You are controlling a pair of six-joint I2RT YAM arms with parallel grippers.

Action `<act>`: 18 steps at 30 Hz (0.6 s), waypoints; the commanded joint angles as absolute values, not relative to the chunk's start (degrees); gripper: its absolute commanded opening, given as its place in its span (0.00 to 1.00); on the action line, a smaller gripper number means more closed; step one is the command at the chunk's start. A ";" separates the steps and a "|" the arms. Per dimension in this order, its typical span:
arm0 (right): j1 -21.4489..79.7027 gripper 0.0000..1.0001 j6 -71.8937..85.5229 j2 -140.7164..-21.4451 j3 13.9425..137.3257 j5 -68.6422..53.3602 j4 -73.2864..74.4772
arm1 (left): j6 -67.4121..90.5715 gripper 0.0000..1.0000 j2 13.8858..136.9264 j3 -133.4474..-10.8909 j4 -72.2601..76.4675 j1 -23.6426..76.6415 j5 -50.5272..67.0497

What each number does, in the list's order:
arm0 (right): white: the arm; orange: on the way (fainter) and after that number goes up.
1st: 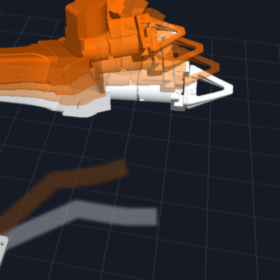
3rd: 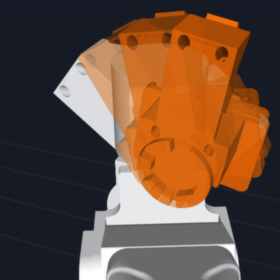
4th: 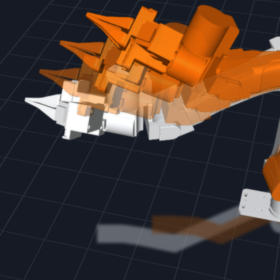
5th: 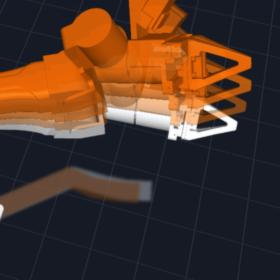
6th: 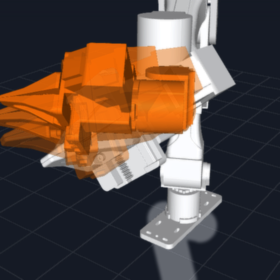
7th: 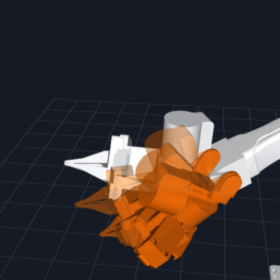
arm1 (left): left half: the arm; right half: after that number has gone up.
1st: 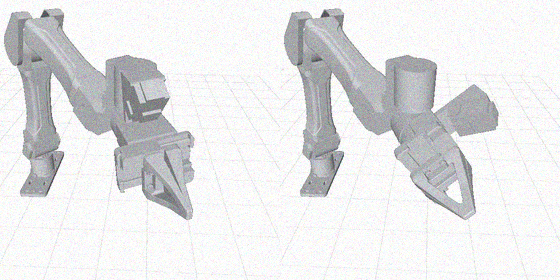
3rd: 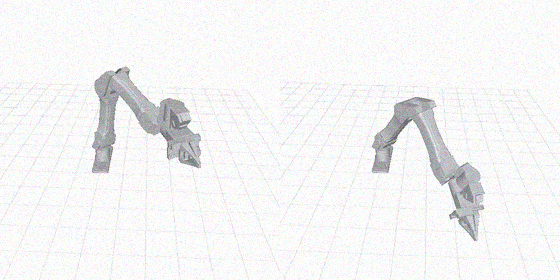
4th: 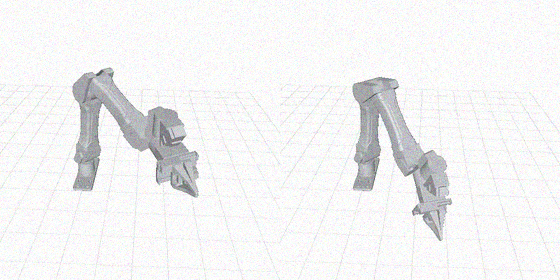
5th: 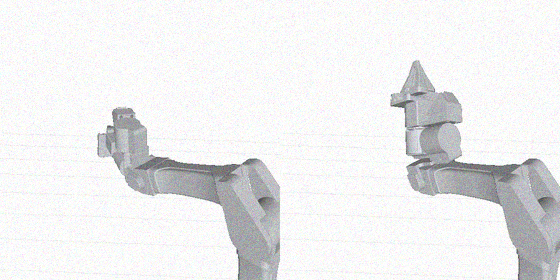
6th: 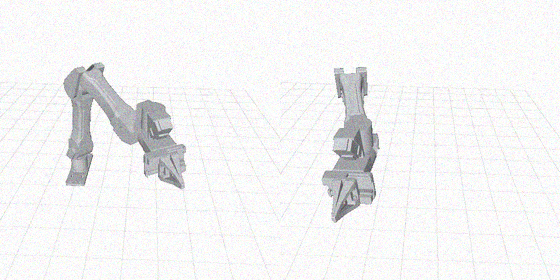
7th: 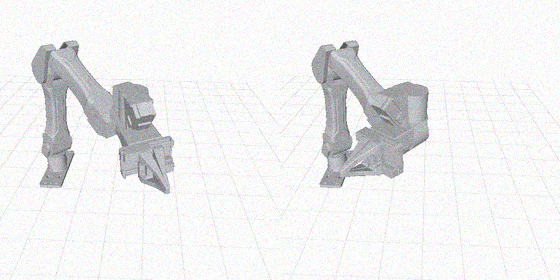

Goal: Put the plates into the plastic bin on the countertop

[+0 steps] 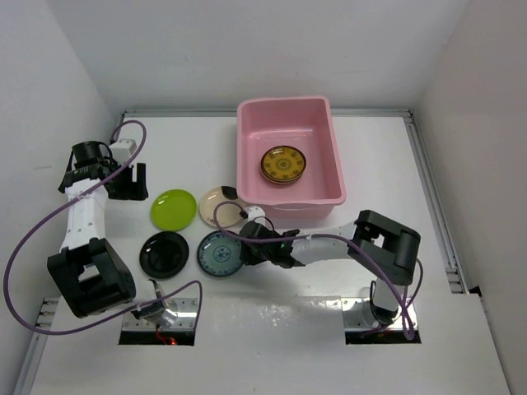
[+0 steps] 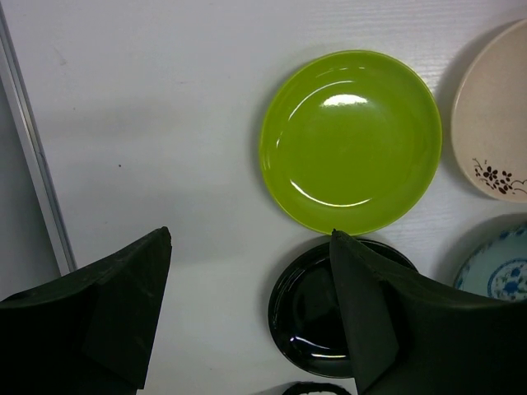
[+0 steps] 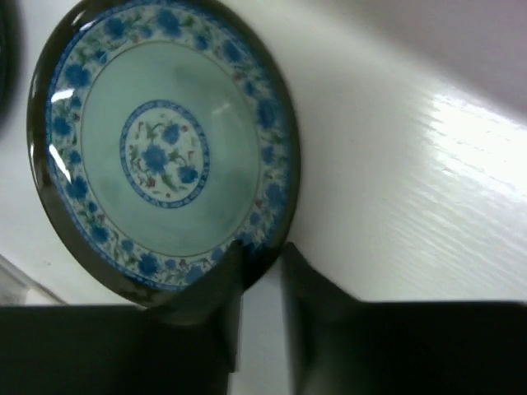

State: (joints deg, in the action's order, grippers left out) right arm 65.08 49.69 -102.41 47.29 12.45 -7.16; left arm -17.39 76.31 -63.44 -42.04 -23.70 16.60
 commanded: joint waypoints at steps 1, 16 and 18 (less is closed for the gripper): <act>65.48 0.13 50.01 -103.45 49.92 14.15 -3.43 | -18.02 0.80 74.88 -63.46 -42.53 -24.26 17.14; 63.39 0.00 36.31 -90.71 60.70 10.82 4.03 | -20.30 0.80 77.51 -63.98 -42.54 -24.26 19.77; 61.53 0.00 37.17 -89.56 63.09 4.32 5.53 | -20.30 0.80 78.39 -65.38 -42.54 -23.56 20.65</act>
State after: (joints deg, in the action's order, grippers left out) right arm 63.96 40.27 -93.65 57.67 10.00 4.78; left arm -18.94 77.23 -63.46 -42.83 -23.70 18.02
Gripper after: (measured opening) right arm 0.009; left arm 0.797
